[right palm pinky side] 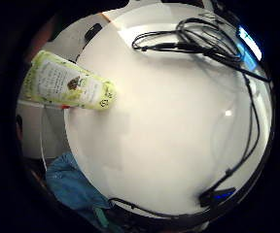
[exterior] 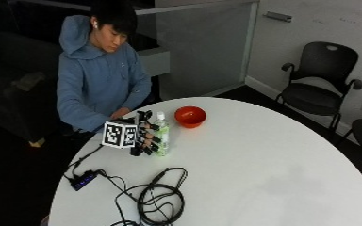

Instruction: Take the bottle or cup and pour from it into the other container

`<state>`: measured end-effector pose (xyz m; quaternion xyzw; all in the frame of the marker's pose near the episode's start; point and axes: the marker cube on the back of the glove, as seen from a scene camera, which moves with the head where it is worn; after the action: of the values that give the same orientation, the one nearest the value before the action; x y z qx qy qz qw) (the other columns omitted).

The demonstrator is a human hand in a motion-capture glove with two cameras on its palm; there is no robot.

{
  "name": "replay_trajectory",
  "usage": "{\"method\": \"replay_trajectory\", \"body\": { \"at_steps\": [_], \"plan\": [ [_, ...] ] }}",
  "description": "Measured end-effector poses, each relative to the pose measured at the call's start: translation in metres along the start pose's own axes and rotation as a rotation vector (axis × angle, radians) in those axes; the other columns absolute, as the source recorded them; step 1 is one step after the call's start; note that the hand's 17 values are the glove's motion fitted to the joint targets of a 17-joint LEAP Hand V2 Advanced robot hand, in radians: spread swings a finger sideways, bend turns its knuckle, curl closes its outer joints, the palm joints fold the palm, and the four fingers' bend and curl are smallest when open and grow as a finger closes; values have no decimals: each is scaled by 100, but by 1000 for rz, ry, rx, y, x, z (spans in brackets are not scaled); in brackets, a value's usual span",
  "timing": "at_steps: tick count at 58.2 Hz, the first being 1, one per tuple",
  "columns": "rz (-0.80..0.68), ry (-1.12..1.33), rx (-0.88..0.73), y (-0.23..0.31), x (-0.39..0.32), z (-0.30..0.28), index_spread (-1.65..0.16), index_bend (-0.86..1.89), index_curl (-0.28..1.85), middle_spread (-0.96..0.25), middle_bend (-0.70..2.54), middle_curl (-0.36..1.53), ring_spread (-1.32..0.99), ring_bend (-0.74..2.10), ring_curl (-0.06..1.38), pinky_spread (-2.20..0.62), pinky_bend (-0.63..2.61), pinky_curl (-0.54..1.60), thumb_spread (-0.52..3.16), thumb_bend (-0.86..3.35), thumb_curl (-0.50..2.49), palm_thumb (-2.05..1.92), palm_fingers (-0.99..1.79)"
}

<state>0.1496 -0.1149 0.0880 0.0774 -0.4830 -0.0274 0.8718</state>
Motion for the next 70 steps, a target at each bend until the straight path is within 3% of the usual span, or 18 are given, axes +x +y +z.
{"method": "replay_trajectory", "body": {
  "at_steps": [12,37,46,53,70],
  "plan": [
    [-51,-96,14,-16,-3,28,-41,13,17,9,18,29,23,57,29,30,72,29,85,-3,38,68,-5],
    [-163,-298,332,-29,0,67,-27,10,19,13,24,33,17,64,31,28,73,28,79,-2,39,75,37],
    [-173,-325,421,-34,2,67,-17,14,22,8,41,39,2,60,30,17,67,27,77,-1,42,89,79],
    [-174,-345,444,-36,1,69,-13,14,25,4,44,41,-6,58,33,6,60,27,75,0,46,97,97],
    [-157,-349,531,-44,-2,73,-10,11,29,-2,34,44,-14,53,38,-12,60,32,42,-3,59,108,108]
  ]
}}
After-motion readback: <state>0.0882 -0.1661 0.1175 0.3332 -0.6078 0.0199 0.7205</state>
